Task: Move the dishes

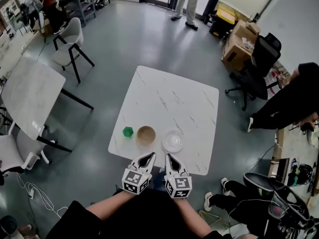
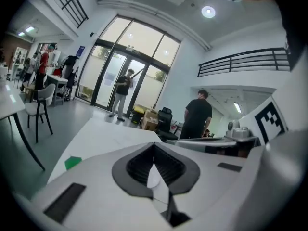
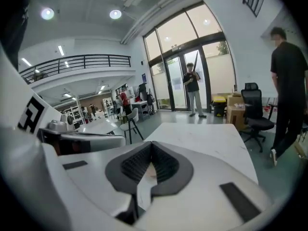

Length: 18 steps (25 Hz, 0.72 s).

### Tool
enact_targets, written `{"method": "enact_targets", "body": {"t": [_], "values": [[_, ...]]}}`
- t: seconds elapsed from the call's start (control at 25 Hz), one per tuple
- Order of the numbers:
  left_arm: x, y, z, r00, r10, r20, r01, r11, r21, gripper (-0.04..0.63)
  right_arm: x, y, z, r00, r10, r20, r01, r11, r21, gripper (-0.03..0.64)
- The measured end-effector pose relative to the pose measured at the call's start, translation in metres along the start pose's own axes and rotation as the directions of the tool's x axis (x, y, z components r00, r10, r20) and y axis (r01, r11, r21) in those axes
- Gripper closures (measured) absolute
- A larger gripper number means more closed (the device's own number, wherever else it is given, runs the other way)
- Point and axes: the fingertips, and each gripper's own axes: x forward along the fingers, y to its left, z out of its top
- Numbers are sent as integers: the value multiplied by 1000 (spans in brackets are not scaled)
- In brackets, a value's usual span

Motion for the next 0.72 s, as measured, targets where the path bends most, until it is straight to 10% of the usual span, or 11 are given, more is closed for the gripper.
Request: {"method": "enact_targets", "body": {"t": [0.72], "values": [[-125,-7,36,987,-57,150,38,992,123,578,-70,135,31,976,-107,191,140,976,-168,600]]}}
